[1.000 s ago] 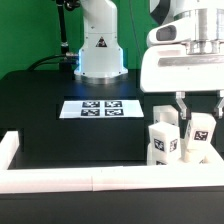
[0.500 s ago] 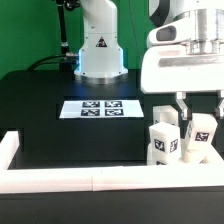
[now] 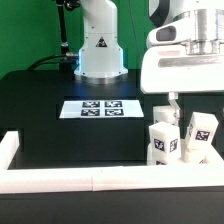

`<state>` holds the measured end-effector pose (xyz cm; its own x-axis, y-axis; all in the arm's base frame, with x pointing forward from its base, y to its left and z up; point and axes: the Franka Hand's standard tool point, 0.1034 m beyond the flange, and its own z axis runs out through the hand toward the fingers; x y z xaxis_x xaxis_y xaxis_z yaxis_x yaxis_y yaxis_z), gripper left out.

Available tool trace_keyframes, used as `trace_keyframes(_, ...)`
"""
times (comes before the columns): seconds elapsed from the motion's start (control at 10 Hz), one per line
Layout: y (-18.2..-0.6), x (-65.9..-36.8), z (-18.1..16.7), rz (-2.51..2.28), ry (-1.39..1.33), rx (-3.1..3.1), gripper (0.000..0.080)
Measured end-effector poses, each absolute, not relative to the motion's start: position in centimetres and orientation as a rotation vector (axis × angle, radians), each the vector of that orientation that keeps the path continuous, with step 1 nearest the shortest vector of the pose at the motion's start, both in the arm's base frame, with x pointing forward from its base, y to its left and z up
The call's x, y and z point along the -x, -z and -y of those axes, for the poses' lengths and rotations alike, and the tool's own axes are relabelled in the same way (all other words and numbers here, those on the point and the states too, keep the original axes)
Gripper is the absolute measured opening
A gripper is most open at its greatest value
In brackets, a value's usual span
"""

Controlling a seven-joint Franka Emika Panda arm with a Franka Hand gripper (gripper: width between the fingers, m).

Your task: Assemble stool

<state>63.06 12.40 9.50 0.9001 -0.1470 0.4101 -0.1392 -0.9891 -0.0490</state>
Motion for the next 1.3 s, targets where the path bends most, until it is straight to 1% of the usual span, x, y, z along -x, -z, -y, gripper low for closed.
trace_keyframes(0.2, -9.5, -63.1, -12.4, -0.229, 0.659, 3.044, 0.0648)
trace_keyframes(0.7, -9.5, -63.1, -12.6, -0.233, 0.641, 3.047, 0.0649)
trace_keyframes(0.9, -10.7, -64.3, -13.9, -0.238, 0.513, 3.067, 0.0649)
trace_keyframes(1.0, -10.9, -64.8, -14.2, -0.243, 0.493, 3.069, 0.0649)
trace_keyframes(1.1, -10.6, -65.0, -14.1, -0.245, 0.442, 3.084, 0.0649)
trace_keyframes(1.3, -10.3, -65.1, -12.5, -0.257, 0.271, 3.124, 0.0649)
